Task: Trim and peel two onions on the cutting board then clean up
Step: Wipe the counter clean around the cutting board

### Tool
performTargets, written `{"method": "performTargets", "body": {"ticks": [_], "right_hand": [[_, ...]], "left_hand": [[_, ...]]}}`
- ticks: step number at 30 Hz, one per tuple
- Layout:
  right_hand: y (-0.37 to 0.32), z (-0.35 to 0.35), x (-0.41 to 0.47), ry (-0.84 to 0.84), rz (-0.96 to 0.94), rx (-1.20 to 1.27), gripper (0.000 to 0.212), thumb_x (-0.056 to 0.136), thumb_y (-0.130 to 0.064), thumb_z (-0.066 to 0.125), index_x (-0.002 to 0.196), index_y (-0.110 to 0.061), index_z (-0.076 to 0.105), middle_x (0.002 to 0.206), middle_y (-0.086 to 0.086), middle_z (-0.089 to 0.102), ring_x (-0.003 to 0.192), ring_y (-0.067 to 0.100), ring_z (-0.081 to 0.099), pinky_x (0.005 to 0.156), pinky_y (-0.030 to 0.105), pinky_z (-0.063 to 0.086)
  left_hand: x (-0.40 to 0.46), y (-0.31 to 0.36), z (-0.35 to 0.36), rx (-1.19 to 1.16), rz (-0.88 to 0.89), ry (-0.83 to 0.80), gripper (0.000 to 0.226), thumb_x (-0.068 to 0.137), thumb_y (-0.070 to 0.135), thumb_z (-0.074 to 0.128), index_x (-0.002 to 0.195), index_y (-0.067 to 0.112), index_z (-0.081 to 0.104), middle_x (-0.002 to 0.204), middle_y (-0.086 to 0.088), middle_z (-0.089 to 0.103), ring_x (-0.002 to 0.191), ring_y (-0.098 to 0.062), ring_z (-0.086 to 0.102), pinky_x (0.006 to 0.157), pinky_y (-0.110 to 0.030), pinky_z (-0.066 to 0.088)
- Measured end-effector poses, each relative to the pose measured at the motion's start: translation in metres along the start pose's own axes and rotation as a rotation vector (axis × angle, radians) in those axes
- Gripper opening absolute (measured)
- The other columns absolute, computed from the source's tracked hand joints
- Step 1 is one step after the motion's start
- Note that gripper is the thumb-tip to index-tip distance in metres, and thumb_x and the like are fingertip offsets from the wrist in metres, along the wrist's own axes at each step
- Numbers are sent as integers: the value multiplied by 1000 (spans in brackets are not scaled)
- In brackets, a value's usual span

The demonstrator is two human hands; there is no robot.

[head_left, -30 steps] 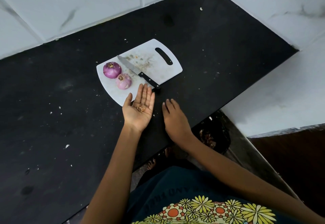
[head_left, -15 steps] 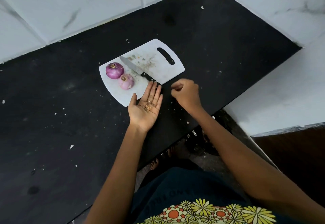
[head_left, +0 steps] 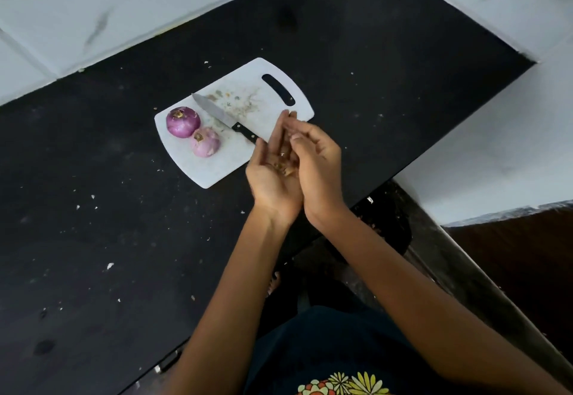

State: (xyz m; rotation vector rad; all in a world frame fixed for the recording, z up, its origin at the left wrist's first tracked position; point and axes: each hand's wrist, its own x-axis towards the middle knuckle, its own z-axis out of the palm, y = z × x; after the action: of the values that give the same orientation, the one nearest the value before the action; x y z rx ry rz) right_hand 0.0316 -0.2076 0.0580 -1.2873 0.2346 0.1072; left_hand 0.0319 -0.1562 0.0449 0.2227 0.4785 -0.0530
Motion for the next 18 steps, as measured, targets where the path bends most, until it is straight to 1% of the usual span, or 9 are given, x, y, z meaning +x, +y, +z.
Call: {"method": "performTargets", "body": {"ticks": [2,4,7,9,13,16,18], "right_hand": [[-8,-19,5,67,-3,72,37,93,7,39,115,-5,66,118,5,67,115,14,61,103,38,47],[-20,-50,10,147,-4,138,38,92,9,38,114,-4,67,118,5,67,116,13,60,104,36,46],[-37,-105,18,258,-6,247,38,92,10,38,109,-6,69,114,5,69,112,12,62,101,32,48],[-41,-151,25,340,-2,298,39,92,11,38,105,-7,69,112,5,70,110,13,64,99,33,50],[-22,-239,43,526,50,309,41,92,11,38,101,-11,72,113,6,70,114,18,62,101,38,48],[7,-303,60,634,127,324,41,91,11,39,96,-13,72,111,8,71,112,20,63,100,38,48],[31,-338,74,690,167,333,39,91,11,39,96,-12,71,110,11,70,111,23,64,98,36,50]], "left_hand": [[2,-25,14,96,-5,2,48,105,28,22,126,4,58,126,-8,63,132,-20,49,115,-32,32],[6,-56,26,154,-57,-30,47,105,27,22,127,5,58,127,-7,63,132,-19,49,115,-32,32],[19,-109,37,204,-150,-79,48,105,30,23,127,8,59,128,-7,64,133,-21,49,116,-34,31],[29,-155,42,244,-223,-82,49,104,31,23,127,9,60,127,-6,65,132,-21,50,115,-33,33],[51,-245,32,395,-335,-4,48,104,30,22,128,10,59,130,-4,63,130,-18,52,113,-31,35],[77,-306,7,428,-418,94,48,104,30,22,125,10,60,119,-4,69,123,-16,56,109,-29,37],[99,-342,-15,450,-452,160,47,104,29,22,125,8,59,117,-5,68,116,-15,58,105,-26,38]]}}
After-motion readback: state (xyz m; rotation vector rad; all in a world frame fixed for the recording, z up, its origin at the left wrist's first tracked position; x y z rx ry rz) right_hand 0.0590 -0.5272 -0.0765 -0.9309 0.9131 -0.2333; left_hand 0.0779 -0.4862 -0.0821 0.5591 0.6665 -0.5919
